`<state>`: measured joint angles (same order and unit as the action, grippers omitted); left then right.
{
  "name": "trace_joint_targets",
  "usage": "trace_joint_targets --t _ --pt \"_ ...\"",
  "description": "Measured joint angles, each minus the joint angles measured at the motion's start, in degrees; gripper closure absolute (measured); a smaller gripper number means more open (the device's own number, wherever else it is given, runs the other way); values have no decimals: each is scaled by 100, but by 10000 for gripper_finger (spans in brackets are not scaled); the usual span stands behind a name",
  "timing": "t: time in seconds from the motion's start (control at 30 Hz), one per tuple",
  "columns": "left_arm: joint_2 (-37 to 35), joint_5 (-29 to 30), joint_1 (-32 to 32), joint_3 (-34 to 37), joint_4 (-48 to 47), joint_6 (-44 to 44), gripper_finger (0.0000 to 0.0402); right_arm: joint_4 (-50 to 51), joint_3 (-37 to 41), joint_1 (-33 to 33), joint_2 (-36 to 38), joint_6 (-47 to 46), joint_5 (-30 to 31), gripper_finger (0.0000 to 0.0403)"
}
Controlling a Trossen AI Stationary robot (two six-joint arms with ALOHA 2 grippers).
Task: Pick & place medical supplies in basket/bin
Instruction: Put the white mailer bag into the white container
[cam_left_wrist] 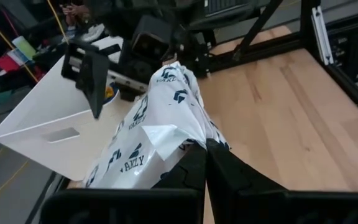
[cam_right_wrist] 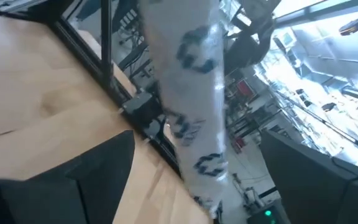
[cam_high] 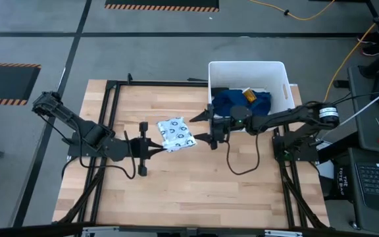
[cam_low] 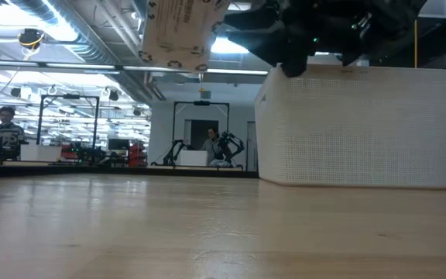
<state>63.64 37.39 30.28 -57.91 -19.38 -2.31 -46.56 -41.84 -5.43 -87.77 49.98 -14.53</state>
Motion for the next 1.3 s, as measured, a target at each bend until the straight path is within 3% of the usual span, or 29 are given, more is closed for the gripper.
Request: trace_joint_targets --t 0.43,0.8,1.3 --pt "0 -145 0 0 160 -168 400 -42 -1093 13 -982 -178 -14 52" --pt "0 -109 0 2 117 -211 400 -38 -1211 257 -1086 -415 -366 57" --pt "0 -82 0 2 165 -339 400 -35 -1211 387 -1086 -440 -360 190"
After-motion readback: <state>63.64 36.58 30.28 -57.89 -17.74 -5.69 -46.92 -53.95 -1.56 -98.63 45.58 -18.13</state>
